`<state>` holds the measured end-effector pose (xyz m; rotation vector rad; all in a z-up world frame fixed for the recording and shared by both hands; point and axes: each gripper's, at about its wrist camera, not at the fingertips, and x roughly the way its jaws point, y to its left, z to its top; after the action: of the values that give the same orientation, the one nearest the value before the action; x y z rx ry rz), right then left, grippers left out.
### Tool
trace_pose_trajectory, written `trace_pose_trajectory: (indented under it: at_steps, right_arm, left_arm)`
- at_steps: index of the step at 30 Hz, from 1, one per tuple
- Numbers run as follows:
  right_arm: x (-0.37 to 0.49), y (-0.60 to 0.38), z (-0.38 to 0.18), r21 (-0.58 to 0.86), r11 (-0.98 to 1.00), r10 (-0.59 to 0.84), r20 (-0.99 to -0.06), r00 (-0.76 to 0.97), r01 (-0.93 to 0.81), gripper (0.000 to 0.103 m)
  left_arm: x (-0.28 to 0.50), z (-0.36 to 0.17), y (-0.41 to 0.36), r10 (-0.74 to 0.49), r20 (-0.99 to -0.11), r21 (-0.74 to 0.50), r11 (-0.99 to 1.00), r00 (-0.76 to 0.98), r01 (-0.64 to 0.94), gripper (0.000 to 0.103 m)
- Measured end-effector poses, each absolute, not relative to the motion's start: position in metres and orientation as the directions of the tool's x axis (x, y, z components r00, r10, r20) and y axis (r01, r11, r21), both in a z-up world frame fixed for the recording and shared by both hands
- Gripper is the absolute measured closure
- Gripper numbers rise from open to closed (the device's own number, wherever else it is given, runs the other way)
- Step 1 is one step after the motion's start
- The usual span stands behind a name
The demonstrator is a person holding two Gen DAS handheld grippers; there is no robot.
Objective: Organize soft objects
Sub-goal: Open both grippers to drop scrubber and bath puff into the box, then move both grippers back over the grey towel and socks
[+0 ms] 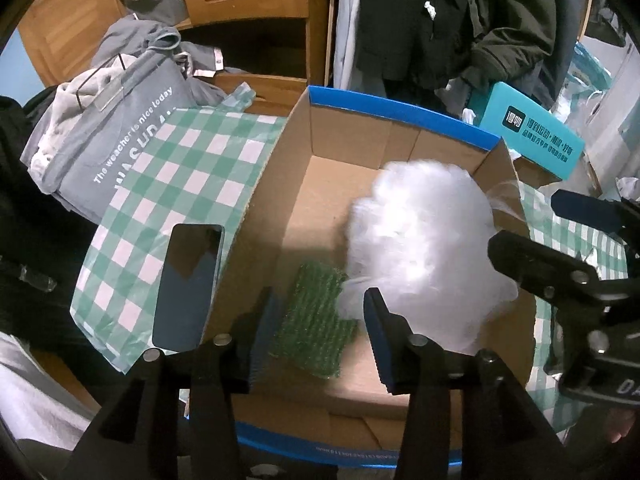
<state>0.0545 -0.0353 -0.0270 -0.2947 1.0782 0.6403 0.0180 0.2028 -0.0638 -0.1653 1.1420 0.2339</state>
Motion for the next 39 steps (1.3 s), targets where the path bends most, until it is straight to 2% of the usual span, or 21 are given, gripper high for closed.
trace_pose_trajectory:
  at_steps: [16,19,23,39]
  right_arm:
    - [0.055,-0.075,-0.014,0.110,0.822,0.345,-0.877,0.336,-0.558,0.018]
    - [0.056,-0.085,-0.013,0.120,0.833,0.346,-0.875,0.340,-0.539,0.018]
    - [0.056,-0.096,-0.011,0.116,0.843,0.339,-0.872,0.352,-0.525,0.018]
    - [0.052,-0.162,-0.016,0.097,0.882,0.294,-0.877,0.380,-0.460,0.017]
  left_arm:
    - [0.015,-0.046,0.185,0.070,-0.899,-0.030,0.975,0.432,-0.221,0.053]
    - [0.016,-0.043,0.178,0.073,-0.895,-0.023,0.978,0.440,-0.209,0.048]
    - [0.019,-0.040,0.168,0.073,-0.892,-0.014,0.982,0.446,-0.190,0.048]
    - [0.028,-0.033,0.120,0.049,-0.889,0.002,0.995,0.456,-0.102,0.033]
